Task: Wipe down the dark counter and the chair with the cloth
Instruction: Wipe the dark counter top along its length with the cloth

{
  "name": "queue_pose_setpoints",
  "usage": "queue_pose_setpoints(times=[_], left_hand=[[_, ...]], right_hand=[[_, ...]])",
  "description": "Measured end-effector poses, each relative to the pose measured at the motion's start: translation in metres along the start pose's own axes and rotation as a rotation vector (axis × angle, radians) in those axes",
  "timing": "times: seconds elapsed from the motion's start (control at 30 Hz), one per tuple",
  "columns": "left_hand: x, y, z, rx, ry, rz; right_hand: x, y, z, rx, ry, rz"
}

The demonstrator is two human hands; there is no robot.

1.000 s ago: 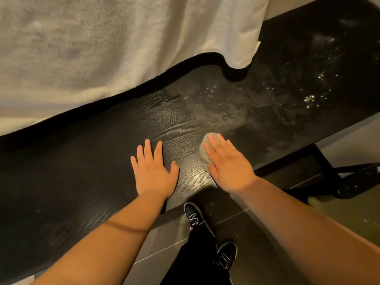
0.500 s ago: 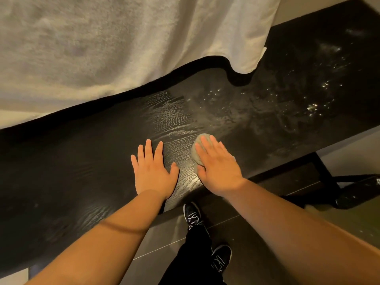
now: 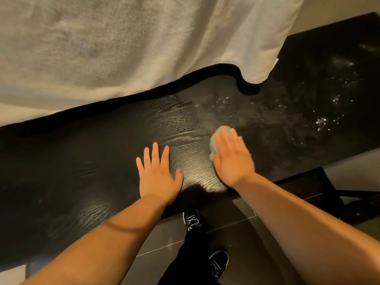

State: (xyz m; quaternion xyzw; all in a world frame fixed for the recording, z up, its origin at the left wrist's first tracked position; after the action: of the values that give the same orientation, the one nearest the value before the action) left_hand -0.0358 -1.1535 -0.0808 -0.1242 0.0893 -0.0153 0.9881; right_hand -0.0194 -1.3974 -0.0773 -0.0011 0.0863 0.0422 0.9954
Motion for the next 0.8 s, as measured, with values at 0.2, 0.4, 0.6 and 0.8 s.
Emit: queue_pose_setpoints(times=[0.2, 0.4, 0.6, 0.8], left_hand=[[0.000, 0.000, 0.004, -0.008, 0.052, 0.009], [0.005, -0.006, 0.013, -0.136, 0.066, 0.064], [0.067, -0.020, 0.026, -0.103, 0.102, -0.044], [0.110, -0.016, 0.023, -0.027, 0.107, -0.152]], right_hand=[[0.002, -0.043, 0.002, 0.091, 0.060, 0.168], [0.029, -0.059, 0.014, 0.126, 0.074, -0.266], [0.030, 0.032, 0.013, 0.049, 0.087, 0.195], [0.062, -0.054, 0.018, 0.043, 0.149, -0.065]])
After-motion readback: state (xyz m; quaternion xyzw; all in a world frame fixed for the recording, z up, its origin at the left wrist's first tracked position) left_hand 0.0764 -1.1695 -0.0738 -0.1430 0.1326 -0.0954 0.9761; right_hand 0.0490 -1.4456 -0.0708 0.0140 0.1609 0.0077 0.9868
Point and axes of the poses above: each hand's wrist, its own x-axis towards the middle knuckle, its own z-axis out of the back of the hand, y = z × x, the point moved 1 cm from there along x, towards the middle knuckle, and after that the axes turned 9 degrees about -x, right-handed, at the moved point
